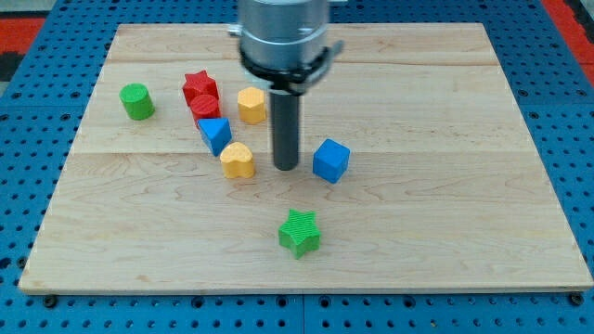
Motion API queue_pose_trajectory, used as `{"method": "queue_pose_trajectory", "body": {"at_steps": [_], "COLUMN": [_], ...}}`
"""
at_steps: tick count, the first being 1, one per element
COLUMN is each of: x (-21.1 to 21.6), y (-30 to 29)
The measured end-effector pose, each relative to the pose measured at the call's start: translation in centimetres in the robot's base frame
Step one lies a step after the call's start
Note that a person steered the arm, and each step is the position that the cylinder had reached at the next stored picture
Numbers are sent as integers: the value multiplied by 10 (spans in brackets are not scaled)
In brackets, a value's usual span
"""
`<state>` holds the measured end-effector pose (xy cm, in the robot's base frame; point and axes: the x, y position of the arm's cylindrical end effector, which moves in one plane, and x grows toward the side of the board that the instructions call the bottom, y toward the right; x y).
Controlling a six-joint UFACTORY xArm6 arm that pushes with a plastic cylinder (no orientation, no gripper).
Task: Place the yellow heart below the green circle
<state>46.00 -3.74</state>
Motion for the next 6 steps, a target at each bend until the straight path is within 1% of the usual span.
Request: {"method": "queue_pose_trajectory", "body": {"at_steps": [1, 2, 3, 4, 5, 6], "x": [-1, 5, 47, 27, 10, 44], "y": [-69, -100, -72, -132, -154, -158]}}
